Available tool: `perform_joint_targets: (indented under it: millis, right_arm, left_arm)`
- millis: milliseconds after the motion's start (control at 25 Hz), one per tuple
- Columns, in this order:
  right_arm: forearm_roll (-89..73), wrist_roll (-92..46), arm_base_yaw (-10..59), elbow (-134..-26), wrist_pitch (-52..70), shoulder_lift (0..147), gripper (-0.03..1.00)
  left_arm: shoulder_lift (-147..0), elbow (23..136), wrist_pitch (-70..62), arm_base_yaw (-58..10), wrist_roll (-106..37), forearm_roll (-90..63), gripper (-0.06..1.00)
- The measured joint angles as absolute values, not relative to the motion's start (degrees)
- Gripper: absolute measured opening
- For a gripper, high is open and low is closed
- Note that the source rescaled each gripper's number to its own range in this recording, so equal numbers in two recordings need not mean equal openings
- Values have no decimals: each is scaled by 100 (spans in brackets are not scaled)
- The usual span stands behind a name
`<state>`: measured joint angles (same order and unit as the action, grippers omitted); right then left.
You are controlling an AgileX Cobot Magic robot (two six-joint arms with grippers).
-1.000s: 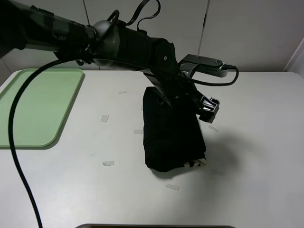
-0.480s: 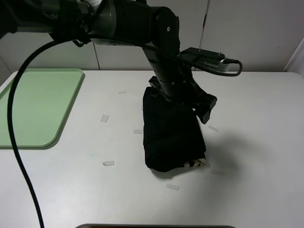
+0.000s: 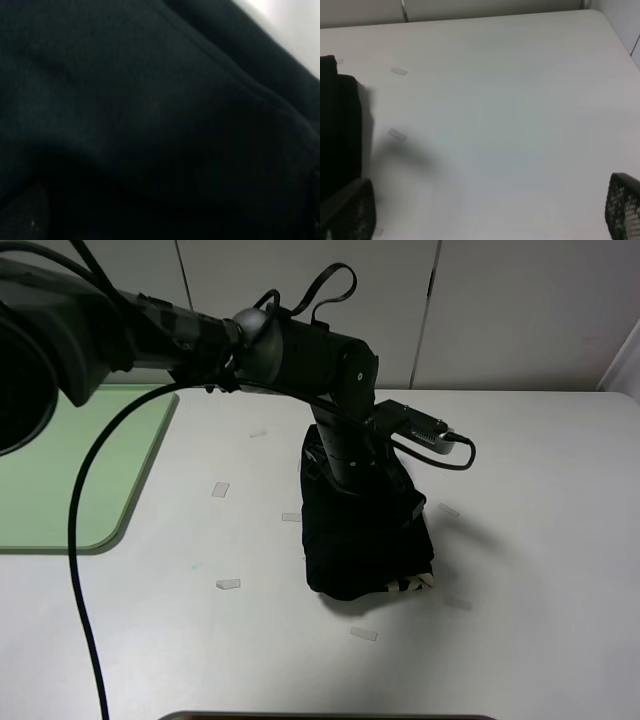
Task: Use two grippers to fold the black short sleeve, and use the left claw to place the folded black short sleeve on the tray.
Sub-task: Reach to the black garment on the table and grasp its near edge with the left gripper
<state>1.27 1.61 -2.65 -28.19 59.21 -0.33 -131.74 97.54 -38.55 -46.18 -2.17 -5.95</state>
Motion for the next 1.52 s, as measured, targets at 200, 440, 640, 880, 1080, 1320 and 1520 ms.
perform_joint_targets:
  millis: [200,440,640,880,1080,1320,1520]
  right_arm:
    - [127,161,-265,-2819,5921,-33,100]
    - [127,161,-265,-2819,5921,-33,100]
    - [127,161,-265,-2819,5921,-33,100]
    - [127,161,-265,-2819,5921,-33,100]
    - [127,161,-265,-2819,5921,-33,100]
    - [127,161,-265,-2819,5921,-33,100]
    - [127,161,-265,-2819,5921,-33,100]
  left_arm:
    - [-13233,9854,-3809,-4624,-289,-621,100]
    - [-13121,10599,-4371,-4618,-306,-652,100]
    - [-12823,10903,-5124,-4488,-103,-682,100]
    - [-12691,10909,-5882,-4204,119,-682,100]
    - [-12686,10789,-6052,-3993,181,-775,100]
    - [-12686,10149,-5533,-3858,378,-1069,100]
    - [-12686,9620,-4924,-3858,753,-1230,100]
